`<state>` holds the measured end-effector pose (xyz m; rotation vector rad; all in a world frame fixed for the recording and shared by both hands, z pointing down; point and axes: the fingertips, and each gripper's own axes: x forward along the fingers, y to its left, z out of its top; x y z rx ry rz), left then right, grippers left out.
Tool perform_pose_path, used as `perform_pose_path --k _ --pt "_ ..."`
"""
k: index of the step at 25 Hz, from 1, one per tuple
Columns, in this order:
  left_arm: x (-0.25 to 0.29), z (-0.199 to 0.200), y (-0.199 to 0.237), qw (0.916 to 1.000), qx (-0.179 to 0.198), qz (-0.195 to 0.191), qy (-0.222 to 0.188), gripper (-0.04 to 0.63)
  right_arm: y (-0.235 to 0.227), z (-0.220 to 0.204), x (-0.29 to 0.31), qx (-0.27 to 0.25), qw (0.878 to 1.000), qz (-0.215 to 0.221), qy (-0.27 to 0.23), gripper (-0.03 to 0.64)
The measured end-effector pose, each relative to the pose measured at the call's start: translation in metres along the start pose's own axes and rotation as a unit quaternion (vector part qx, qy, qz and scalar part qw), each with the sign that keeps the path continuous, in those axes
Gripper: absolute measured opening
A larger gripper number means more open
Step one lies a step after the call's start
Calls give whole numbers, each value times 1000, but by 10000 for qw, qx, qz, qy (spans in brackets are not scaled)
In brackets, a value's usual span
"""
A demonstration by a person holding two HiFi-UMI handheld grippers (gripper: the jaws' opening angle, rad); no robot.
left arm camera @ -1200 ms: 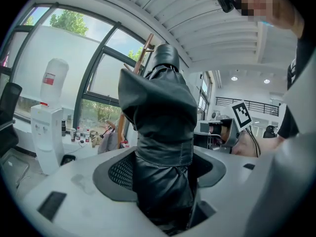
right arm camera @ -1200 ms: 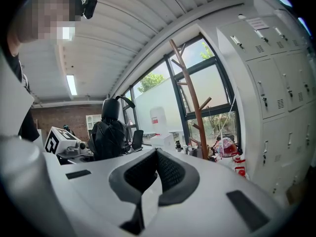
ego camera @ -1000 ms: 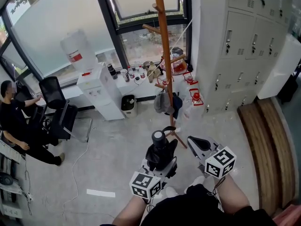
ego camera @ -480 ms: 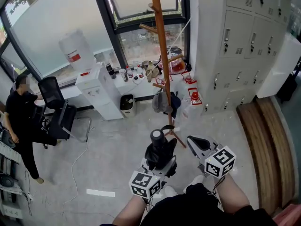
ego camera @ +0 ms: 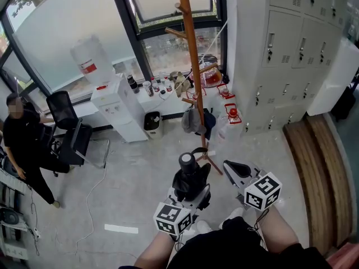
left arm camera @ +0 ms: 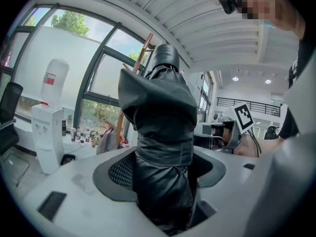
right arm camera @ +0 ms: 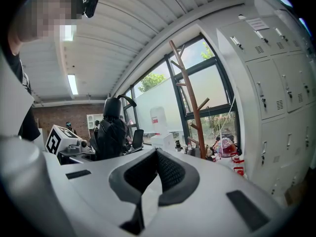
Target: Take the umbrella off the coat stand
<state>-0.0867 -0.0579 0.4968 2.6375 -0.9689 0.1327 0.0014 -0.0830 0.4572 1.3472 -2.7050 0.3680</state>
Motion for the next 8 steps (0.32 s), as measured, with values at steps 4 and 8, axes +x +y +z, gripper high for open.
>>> perform_pose_path --k 4,8 --pt "1 1 1 10000 1 -11 4 298 0 1 1 0 10000 4 6 54" --pt "2 2 0 10000 2 -20 8 298 -2 1 1 -4 10000 9 -2 54"
